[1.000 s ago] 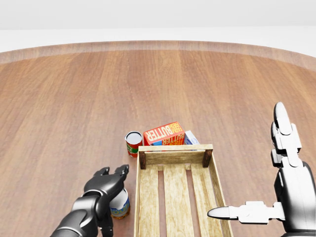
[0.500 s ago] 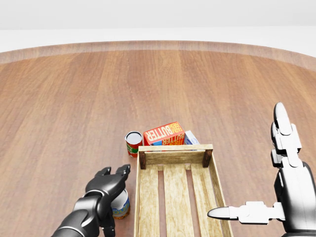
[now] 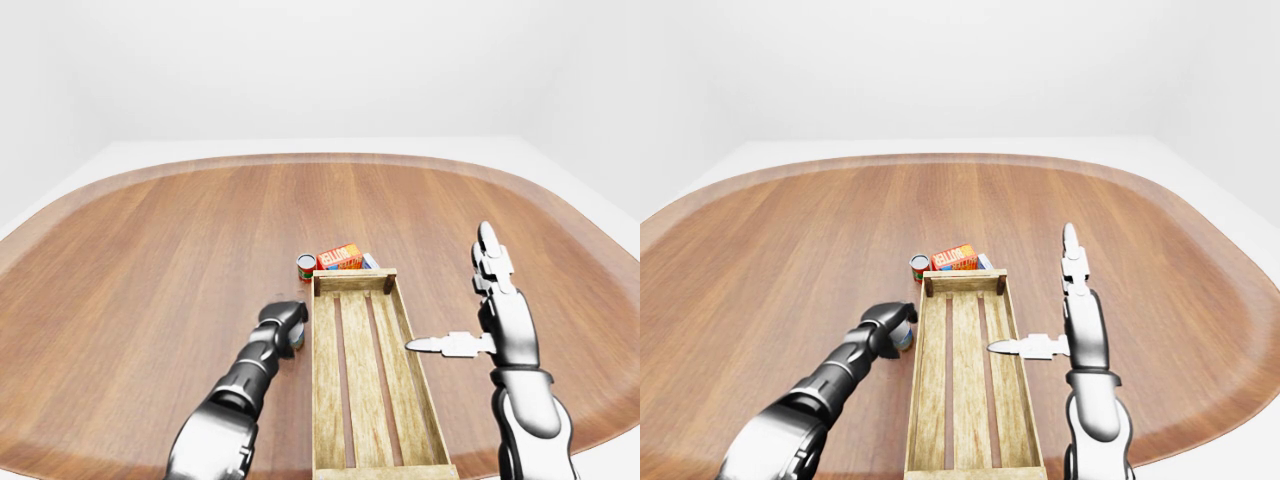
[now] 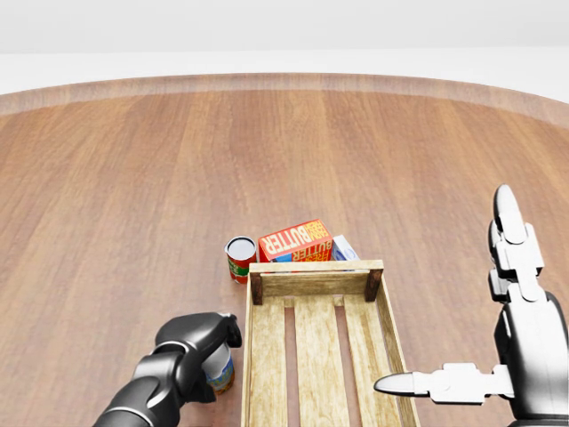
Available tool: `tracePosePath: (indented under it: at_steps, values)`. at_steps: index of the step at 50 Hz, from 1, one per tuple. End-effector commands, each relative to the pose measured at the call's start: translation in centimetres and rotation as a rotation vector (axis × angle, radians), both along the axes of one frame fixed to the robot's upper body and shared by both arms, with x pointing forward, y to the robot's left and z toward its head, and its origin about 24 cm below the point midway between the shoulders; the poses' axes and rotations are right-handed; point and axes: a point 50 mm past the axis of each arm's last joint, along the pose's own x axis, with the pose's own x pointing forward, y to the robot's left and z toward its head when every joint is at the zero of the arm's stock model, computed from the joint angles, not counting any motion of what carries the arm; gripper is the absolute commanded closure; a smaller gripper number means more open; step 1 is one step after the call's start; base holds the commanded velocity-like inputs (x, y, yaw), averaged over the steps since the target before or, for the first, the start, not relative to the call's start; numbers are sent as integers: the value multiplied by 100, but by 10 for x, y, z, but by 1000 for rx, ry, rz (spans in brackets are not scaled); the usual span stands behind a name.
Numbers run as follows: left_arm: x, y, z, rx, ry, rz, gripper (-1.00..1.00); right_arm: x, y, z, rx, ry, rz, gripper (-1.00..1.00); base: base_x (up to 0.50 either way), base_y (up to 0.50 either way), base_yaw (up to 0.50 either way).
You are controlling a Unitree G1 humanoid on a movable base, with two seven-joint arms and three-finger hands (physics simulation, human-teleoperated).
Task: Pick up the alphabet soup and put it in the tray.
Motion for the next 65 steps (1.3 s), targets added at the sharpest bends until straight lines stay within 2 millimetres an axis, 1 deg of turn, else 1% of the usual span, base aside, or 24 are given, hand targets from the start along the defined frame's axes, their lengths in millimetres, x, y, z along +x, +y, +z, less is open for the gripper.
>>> tracePosePath:
  at_steps: [1, 3, 4, 5, 6, 8, 33, 47, 61, 65]
  values:
    - [-4, 1, -5, 4, 12, -1, 15, -1, 0, 0, -2, 3, -1, -100, 0, 0, 0]
    - [-4, 1, -5, 3, 13, -4, 32, -1, 0, 0, -2, 2, -2, -100, 0, 0, 0]
    - [-4, 1, -6, 5, 11, -3, 44, -1, 0, 0, -2, 2, -1, -100, 0, 0, 0]
    - [-4, 1, -6, 5, 11, -2, 62, -1, 0, 0, -2, 1, -2, -100, 0, 0, 0]
    - [-4, 2, -6, 5, 10, -1, 91, -1, 0, 0, -2, 1, -1, -100, 0, 0, 0]
    - [-4, 2, -6, 6, 10, -2, 100, 0, 0, 0, -2, 2, -2, -100, 0, 0, 0]
    - [-4, 5, -6, 22, 14, 1, 98, 0, 0, 0, -2, 0, 0, -100, 0, 0, 0]
    - [-4, 13, -4, 28, 2, 13, 100, 0, 1, -2, -1, 7, 2, -100, 0, 0, 0]
    - [-5, 20, 5, 8, -24, 28, 100, 1, 2, -2, -1, 9, 4, -100, 0, 0, 0]
    - [-6, 22, 10, -13, -41, 36, 100, 1, 2, -2, 0, 8, 3, -100, 0, 0, 0]
